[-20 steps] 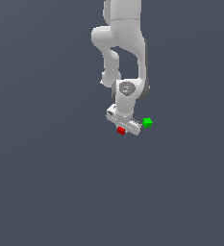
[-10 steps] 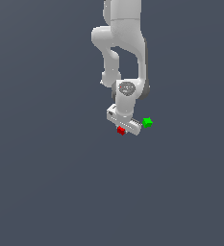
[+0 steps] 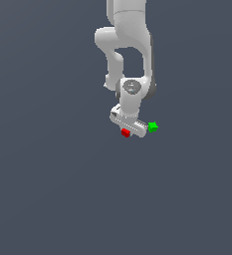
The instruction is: Stack the red cube on top of the green cube.
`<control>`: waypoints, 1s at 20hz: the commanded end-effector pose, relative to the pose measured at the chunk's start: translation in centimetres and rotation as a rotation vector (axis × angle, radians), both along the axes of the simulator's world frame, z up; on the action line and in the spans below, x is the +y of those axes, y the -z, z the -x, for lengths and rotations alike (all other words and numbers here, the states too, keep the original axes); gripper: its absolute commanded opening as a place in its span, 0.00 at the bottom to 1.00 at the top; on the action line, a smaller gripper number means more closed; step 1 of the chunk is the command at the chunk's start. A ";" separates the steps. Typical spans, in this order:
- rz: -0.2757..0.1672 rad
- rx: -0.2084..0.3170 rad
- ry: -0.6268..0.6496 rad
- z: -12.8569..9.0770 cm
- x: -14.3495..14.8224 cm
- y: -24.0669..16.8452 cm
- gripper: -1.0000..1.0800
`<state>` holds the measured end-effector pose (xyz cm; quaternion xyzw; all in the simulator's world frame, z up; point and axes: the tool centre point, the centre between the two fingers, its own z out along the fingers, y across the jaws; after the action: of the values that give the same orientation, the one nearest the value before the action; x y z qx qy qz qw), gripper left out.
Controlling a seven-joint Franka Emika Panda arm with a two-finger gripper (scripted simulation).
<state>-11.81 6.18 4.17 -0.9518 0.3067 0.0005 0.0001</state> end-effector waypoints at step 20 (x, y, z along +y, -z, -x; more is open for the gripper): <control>0.000 -0.001 0.001 -0.1 0.0 -7.7 0.00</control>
<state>-11.69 6.14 11.88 -0.9517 0.3071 -0.0003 0.0001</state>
